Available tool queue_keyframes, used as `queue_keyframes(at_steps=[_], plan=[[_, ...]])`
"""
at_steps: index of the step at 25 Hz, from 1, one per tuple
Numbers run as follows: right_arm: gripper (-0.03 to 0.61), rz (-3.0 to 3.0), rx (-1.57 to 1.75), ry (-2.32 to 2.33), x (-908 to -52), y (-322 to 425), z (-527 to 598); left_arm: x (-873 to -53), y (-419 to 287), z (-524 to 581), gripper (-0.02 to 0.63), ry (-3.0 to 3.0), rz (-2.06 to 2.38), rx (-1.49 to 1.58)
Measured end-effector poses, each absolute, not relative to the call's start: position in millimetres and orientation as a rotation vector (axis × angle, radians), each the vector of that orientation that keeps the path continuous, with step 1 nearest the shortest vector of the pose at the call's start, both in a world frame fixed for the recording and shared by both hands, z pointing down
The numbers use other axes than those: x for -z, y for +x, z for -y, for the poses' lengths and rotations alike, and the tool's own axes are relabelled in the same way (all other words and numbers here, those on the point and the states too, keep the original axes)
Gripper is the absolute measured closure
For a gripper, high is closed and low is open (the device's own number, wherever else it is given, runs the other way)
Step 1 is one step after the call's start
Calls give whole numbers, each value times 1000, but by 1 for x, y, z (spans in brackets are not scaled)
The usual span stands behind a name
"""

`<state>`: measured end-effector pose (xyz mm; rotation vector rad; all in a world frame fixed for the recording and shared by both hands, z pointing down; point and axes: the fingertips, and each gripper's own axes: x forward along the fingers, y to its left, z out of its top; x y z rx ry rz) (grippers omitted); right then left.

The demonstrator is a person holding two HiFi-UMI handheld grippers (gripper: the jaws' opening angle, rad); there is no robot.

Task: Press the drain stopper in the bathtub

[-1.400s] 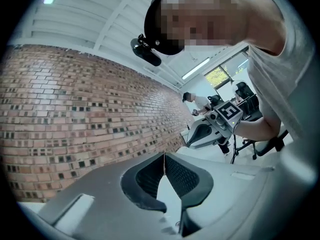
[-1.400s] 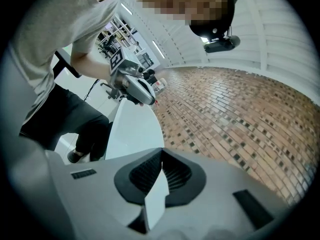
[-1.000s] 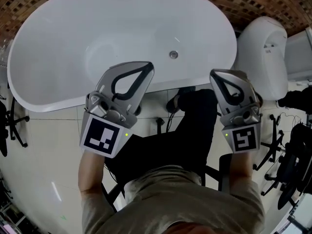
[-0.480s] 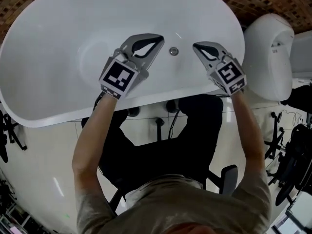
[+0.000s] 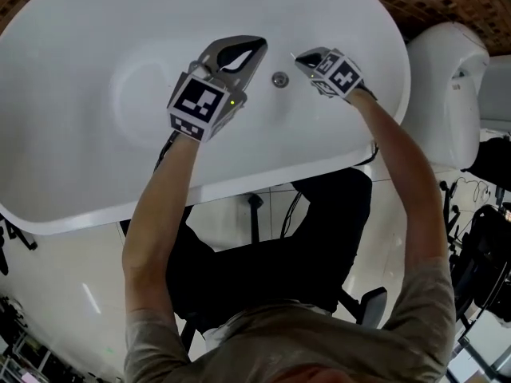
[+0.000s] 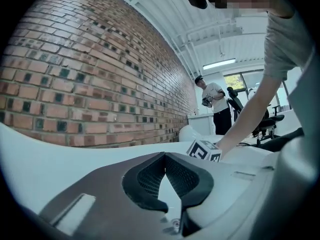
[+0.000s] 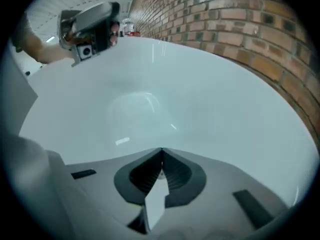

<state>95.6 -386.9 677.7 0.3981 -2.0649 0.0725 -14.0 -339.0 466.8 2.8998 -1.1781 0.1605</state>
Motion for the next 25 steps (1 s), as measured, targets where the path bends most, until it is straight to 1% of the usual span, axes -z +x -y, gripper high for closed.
queue_keyframes(at_steps=[6, 9, 12, 15, 18, 25], plan=[[578, 1906, 25, 317, -765, 99, 432, -463, -20, 352, 606, 2909, 1251, -133], [578, 1821, 47, 180, -826, 111, 415, -466, -19, 352, 606, 2960, 1265, -195], [578, 1766, 125, 27, -867, 110, 394, -475, -16, 347, 606, 2985, 1236, -292], [578, 1752, 158, -73, -894, 102, 377, -482, -6, 338, 606, 3062, 1216, -401], [578, 1752, 122, -15, -911, 99, 383, -490, 5, 331, 606, 3166, 1181, -529], [577, 1750, 19, 113, -937, 101, 394, -496, 0, 332, 606, 3141, 1204, -540]])
